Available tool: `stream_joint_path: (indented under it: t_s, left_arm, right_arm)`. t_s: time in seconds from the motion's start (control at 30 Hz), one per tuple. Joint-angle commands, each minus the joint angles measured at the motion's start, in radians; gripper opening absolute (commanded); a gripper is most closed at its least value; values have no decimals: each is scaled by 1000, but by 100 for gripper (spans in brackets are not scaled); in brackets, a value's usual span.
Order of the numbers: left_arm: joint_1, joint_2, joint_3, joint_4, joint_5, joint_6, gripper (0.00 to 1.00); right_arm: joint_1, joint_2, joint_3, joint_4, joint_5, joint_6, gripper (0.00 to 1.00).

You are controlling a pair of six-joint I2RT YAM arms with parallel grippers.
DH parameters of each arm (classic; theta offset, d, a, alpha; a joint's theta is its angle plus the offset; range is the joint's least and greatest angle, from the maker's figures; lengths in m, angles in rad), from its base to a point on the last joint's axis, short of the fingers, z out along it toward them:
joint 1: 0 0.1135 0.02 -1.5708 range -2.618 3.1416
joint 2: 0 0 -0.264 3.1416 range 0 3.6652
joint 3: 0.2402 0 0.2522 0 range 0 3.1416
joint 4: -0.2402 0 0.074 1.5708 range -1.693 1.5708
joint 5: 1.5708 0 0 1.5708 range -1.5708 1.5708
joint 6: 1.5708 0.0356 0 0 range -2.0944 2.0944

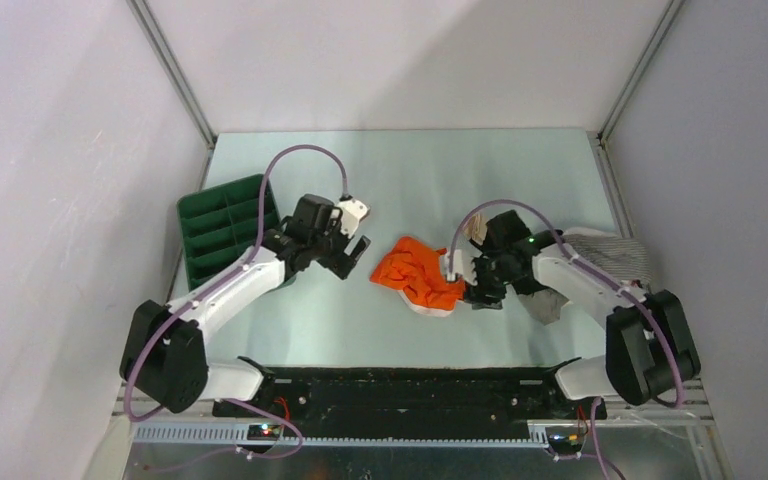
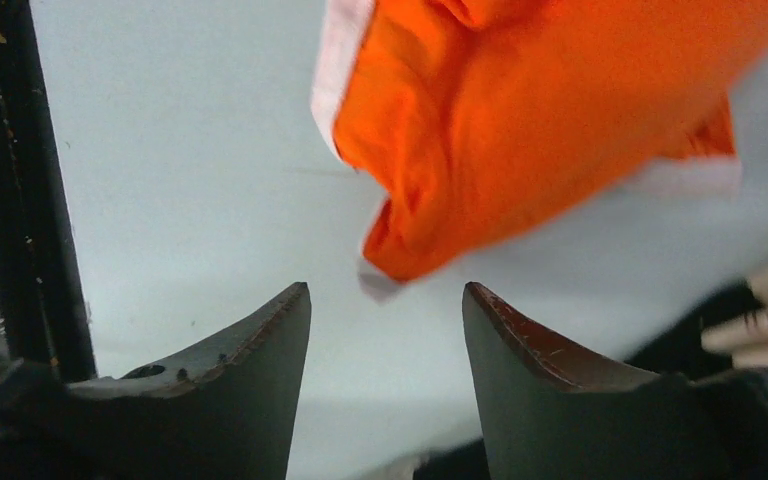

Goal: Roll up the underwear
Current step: Flatten out the underwear at the center of the board.

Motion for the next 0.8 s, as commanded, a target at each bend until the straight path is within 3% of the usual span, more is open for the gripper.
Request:
stream_joint_path:
  t_s: [0.0,0.33,0.47,0.6,0.77]
  left_arm:
    - [3,28,-59,87,171,80,92]
    - [25,163,35,70,342,33,81]
    - [87,117,112,20,394,-39,86]
    - [194,124,274,-104,420,-245,88]
    - [291,227,441,-309,465,-356,87]
  right_arm:
    - [88,70,-15,122,13,-74,62]
    - [132,83,122,36,48,13,66]
    - [148,83,236,-4,71,131,68]
    - [223,127,303,106,155,275,64]
    - [340,310,395,287,243,372,55]
